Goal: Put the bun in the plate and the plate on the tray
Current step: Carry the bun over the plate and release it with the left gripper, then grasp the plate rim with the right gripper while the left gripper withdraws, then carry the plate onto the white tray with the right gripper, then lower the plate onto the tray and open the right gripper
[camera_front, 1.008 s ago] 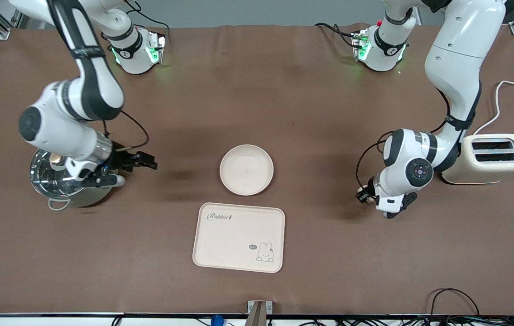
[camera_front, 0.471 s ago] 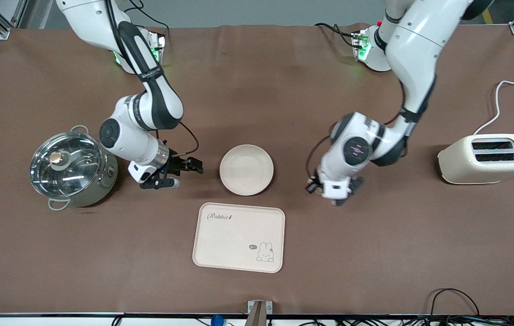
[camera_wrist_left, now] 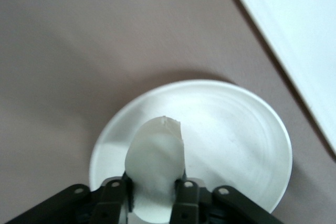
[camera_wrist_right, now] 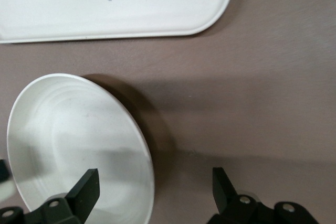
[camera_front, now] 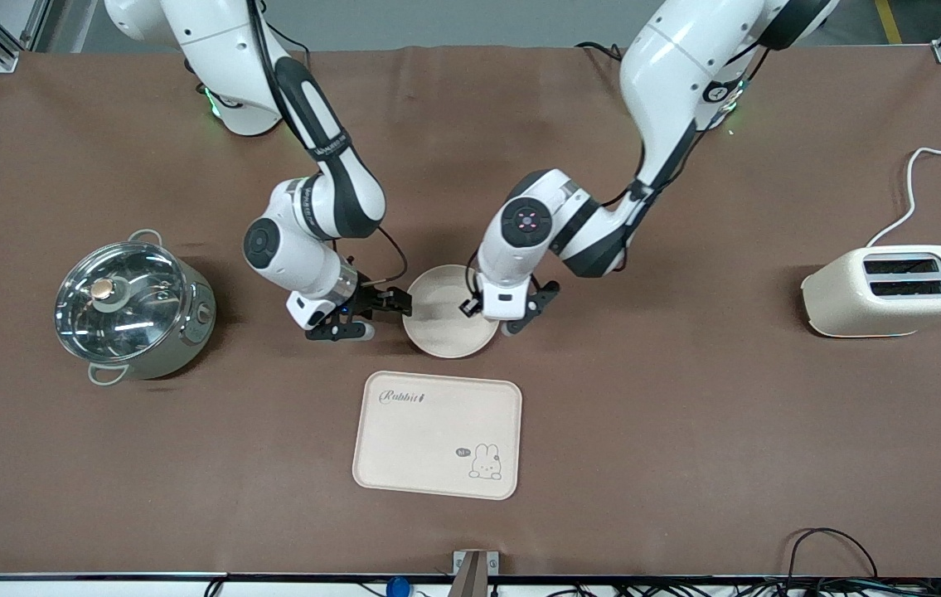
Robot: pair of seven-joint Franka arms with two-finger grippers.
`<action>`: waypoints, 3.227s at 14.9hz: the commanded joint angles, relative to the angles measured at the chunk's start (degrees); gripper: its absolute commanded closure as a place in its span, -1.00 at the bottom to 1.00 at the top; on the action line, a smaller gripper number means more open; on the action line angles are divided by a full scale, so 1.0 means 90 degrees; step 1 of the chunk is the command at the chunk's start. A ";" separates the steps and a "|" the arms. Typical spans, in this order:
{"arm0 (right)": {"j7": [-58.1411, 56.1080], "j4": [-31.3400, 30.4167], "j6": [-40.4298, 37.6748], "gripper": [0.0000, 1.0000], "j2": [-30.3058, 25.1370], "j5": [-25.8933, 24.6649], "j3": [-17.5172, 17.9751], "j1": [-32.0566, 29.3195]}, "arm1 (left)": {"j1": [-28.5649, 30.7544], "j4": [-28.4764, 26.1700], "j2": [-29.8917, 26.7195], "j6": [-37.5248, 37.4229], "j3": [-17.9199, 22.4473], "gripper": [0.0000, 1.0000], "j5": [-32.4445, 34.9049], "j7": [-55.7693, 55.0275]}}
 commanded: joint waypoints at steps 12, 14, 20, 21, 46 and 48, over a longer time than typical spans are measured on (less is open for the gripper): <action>-0.0067 0.0240 0.0218 0.60 0.0386 0.0170 -0.0074 0.0235 | 0.0840 0.0509 -0.1700 -0.2206 0.0316 -1.00 0.0930 0.1498; -0.0097 0.0230 0.0306 0.97 0.0386 0.0170 -0.0074 0.0254 | 0.1465 0.0509 -0.2247 -0.2763 0.0287 -1.00 0.0931 0.2532; -0.0077 0.0201 0.0141 0.99 0.0134 0.0209 -0.0045 0.0313 | 0.2745 0.0499 -0.3557 -0.4209 0.0287 -1.00 0.0883 0.5413; -0.0068 0.0259 0.0111 0.99 0.0055 0.0335 -0.0035 0.0265 | 0.2960 0.0499 -0.3829 -0.4472 0.0287 -1.00 0.0824 0.6008; 0.0382 0.4087 -0.0563 -0.02 0.2652 0.0570 -0.0055 -0.1405 | 0.3685 0.0099 -0.5404 -0.6350 0.0961 -1.00 -0.0212 0.8954; 0.0382 0.4068 -0.0563 -0.36 0.2526 0.0687 -0.0035 -0.1416 | 0.3685 0.0099 -0.5385 -0.6350 0.0971 -1.00 -0.0202 0.8925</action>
